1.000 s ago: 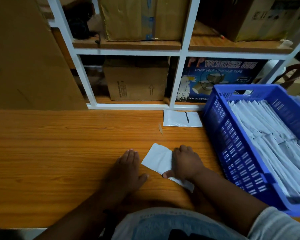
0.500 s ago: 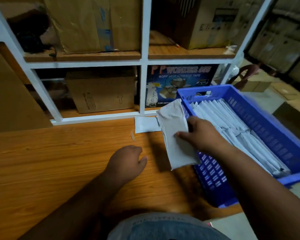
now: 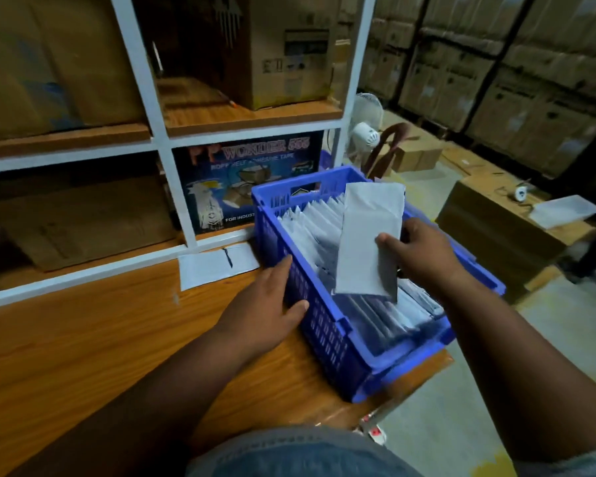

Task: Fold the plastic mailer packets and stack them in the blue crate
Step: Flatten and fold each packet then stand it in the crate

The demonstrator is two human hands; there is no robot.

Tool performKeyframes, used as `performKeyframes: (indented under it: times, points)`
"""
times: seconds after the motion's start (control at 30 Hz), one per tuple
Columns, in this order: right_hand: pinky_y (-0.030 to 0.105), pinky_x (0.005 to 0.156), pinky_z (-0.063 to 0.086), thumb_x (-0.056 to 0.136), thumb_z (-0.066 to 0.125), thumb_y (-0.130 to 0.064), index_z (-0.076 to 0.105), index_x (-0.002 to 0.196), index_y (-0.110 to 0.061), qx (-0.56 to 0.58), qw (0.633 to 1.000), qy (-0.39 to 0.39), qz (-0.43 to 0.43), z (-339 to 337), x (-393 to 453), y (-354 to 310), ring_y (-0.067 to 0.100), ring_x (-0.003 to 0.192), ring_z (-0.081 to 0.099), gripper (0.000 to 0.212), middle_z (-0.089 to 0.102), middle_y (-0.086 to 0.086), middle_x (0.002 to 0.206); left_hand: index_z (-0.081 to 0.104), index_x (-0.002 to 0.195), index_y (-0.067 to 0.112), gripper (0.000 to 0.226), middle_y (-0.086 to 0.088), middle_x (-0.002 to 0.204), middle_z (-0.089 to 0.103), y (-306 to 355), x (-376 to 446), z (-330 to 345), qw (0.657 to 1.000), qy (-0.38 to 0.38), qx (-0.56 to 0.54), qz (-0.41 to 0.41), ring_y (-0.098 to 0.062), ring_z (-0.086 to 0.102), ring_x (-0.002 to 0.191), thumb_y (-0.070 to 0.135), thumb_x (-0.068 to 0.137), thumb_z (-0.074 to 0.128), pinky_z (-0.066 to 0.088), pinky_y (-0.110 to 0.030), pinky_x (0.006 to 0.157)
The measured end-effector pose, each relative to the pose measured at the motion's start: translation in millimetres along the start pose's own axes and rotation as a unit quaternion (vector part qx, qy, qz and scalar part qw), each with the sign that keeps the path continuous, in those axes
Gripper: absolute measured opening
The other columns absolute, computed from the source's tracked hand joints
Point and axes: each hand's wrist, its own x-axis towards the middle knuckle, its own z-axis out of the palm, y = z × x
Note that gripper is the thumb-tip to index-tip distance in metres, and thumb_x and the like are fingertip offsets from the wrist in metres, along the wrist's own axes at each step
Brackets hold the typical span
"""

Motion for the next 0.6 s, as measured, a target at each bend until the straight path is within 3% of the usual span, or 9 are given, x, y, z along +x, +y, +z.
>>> performKeyframes:
  times: [0.07, 0.13, 0.23, 0.33, 0.4, 0.47, 0.53, 0.6]
  points:
    - [0.051, 0.064, 0.065, 0.096, 0.076, -0.044, 0.063, 0.096, -0.018, -0.033, 0.999, -0.027, -0.004, 0.2, 4.5, 6.7, 0.028, 0.077, 0.073, 0.029, 0.071, 0.007, 0.094, -0.011, 0.164, 0.055, 0.096, 0.006, 0.177, 0.019, 7.9, 3.0, 4.7, 0.999, -0.029, -0.012, 0.019, -0.02, 0.04, 0.153, 0.061, 0.101, 0.06, 0.044, -0.045, 0.12]
    - [0.046, 0.066, 0.063, 0.094, 0.079, -0.046, 0.063, 0.092, -0.016, -0.107, 0.988, -0.109, -0.026, 8.1, 3.2, 6.2, 0.03, 0.076, 0.072, 0.034, 0.07, 0.008, 0.089, -0.017, 0.161, 0.06, 0.094, 0.007, 0.179, 0.007, 11.2, 5.7, 11.2, 0.997, -0.058, 0.028, 0.031, -0.023, 0.028, 0.16, 0.064, 0.102, 0.056, 0.039, -0.045, 0.124]
    - [0.035, 0.066, 0.048, 0.093, 0.076, -0.048, 0.06, 0.081, -0.017, -0.299, 0.926, -0.211, -0.091, 35.1, -0.8, 4.5, 0.03, 0.08, 0.067, 0.037, 0.065, 0.003, 0.08, -0.023, 0.16, 0.057, 0.097, 0.003, 0.18, 0.0, 12.2, 4.8, 24.4, 0.995, -0.075, 0.06, 0.025, -0.028, 0.025, 0.162, 0.064, 0.103, 0.055, 0.038, -0.043, 0.123]
    - [0.031, 0.07, 0.058, 0.094, 0.072, -0.046, 0.066, 0.07, -0.011, -0.401, 0.855, -0.325, -0.06, 66.6, -0.9, 2.7, 0.022, 0.07, 0.073, 0.043, 0.073, 0.002, 0.062, -0.03, 0.157, 0.057, 0.106, 0.002, 0.181, 0.0, 14.0, 3.5, 32.7, 0.995, -0.068, 0.066, 0.032, -0.03, 0.033, 0.158, 0.061, 0.101, 0.06, 0.044, -0.045, 0.117]
    - [0.033, 0.086, 0.061, 0.096, 0.073, -0.044, 0.07, 0.076, -0.012, -0.434, 0.815, -0.384, -0.018, 81.4, 2.9, 1.2, 0.022, 0.089, 0.078, 0.039, 0.082, 0.005, 0.087, -0.032, 0.156, 0.056, 0.108, 0.002, 0.18, -0.002, 15.4, 5.1, 33.6, 0.994, -0.064, 0.087, 0.028, -0.032, 0.037, 0.155, 0.06, 0.101, 0.06, 0.048, -0.047, 0.114]
    - [0.035, 0.098, 0.057, 0.098, 0.073, -0.041, 0.078, 0.099, -0.009, -0.443, 0.797, -0.409, 0.002, 92.2, 7.6, 2.6, 0.025, 0.1, 0.075, 0.032, 0.081, 0.008, 0.111, -0.033, 0.156, 0.055, 0.108, 0.0, 0.18, -0.002, 16.2, 6.1, 33.5, 0.992, -0.061, 0.109, 0.026, -0.033, 0.041, 0.152, 0.06, 0.101, 0.06, 0.049, -0.048, 0.113]
    - [0.036, 0.102, 0.056, 0.098, 0.072, -0.038, 0.079, 0.115, -0.011, -0.454, 0.788, -0.415, 0.003, 97.9, 10.1, 2.2, 0.024, 0.098, 0.072, 0.033, 0.08, 0.006, 0.114, -0.033, 0.156, 0.055, 0.109, -0.003, 0.18, 0.001, 15.8, 5.6, 33.6, 0.991, -0.055, 0.115, 0.03, -0.033, 0.042, 0.151, 0.058, 0.101, 0.06, 0.048, -0.049, 0.114]
    - [0.035, 0.098, 0.058, 0.096, 0.069, -0.035, 0.081, 0.11, -0.015, -0.474, 0.776, -0.416, -0.003, 97.6, 11.3, 0.0, 0.022, 0.094, 0.073, 0.027, 0.08, 0.003, 0.102, -0.032, 0.157, 0.054, 0.108, -0.005, 0.18, 0.007, 14.9, 4.8, 34.3, 0.992, -0.051, 0.114, 0.03, -0.033, 0.043, 0.151, 0.057, 0.101, 0.06, 0.047, -0.048, 0.115]
